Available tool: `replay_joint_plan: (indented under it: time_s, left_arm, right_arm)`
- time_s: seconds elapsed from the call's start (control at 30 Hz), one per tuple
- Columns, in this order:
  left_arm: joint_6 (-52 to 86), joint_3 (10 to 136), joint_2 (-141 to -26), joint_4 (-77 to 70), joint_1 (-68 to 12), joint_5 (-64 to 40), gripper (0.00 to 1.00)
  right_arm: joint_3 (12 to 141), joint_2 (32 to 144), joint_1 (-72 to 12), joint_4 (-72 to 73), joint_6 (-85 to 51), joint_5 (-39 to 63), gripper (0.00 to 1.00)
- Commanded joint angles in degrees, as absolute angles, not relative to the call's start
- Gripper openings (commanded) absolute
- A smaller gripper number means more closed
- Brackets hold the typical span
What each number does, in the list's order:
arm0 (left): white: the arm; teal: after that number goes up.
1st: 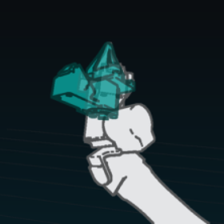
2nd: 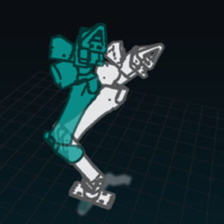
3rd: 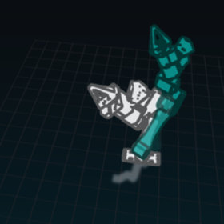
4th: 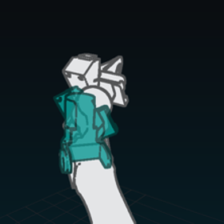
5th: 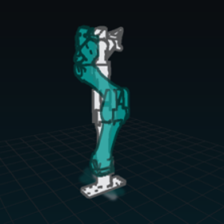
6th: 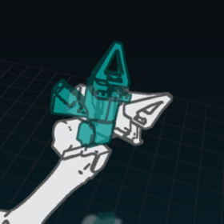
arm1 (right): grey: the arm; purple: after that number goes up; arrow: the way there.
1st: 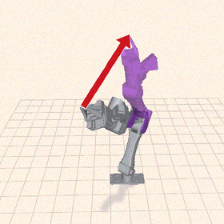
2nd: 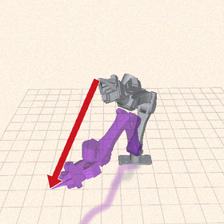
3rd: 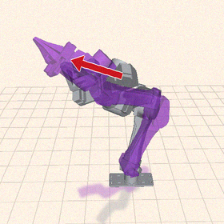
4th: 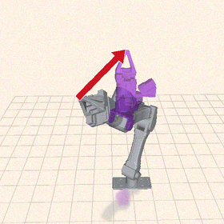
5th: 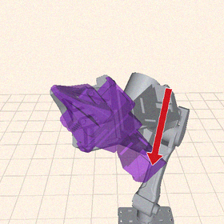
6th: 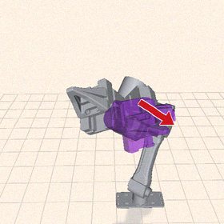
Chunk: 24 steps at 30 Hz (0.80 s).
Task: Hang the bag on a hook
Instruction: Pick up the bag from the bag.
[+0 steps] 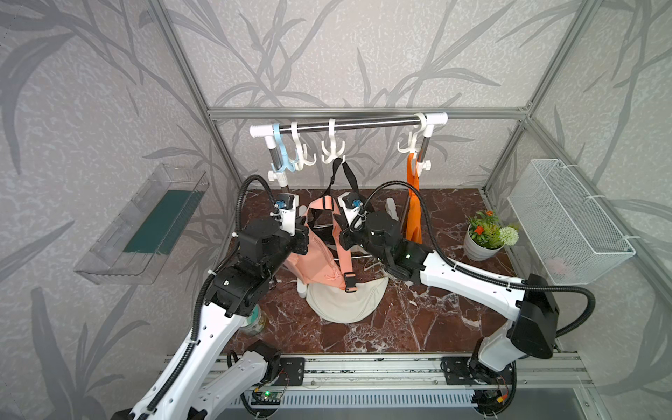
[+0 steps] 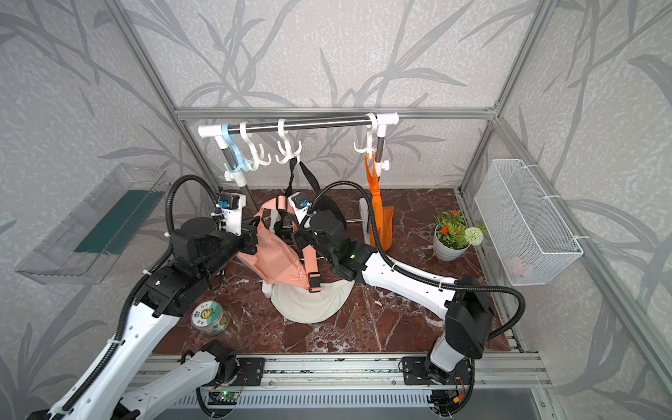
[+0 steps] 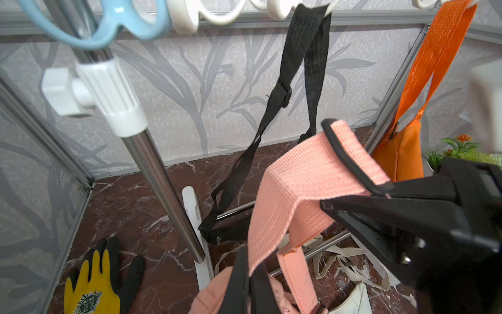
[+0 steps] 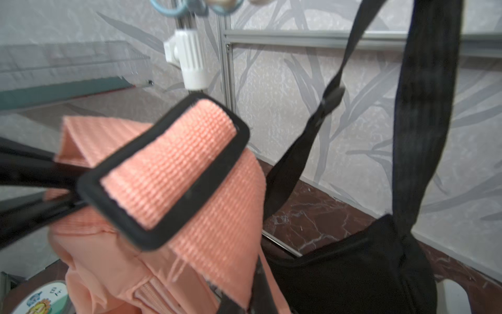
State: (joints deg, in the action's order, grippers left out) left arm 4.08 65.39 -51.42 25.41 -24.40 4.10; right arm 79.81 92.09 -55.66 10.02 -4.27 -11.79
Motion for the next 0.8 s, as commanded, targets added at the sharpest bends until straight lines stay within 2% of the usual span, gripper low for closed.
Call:
replay_joint_plan:
  time_s: [0.0,0.2,0.77]
  left_arm:
    - [3.58,69.84,-53.15,25.99,-24.09,6.02,0.0]
    - [4.35,78.3,-58.24,28.72,-23.85,4.83,0.0]
    - [4.74,85.27,-62.9,27.13,-20.65,-2.41,0.0]
  right_arm:
    - [86.27,91.71,-55.39,4.96,-2.8,-8.44,0.0]
    - [95.33,95.72,-54.94,-0.12,-2.63,-6.16,0.0]
    - [110.2,105.97,-51.55,-5.53,-4.51,-2.22,0.0]
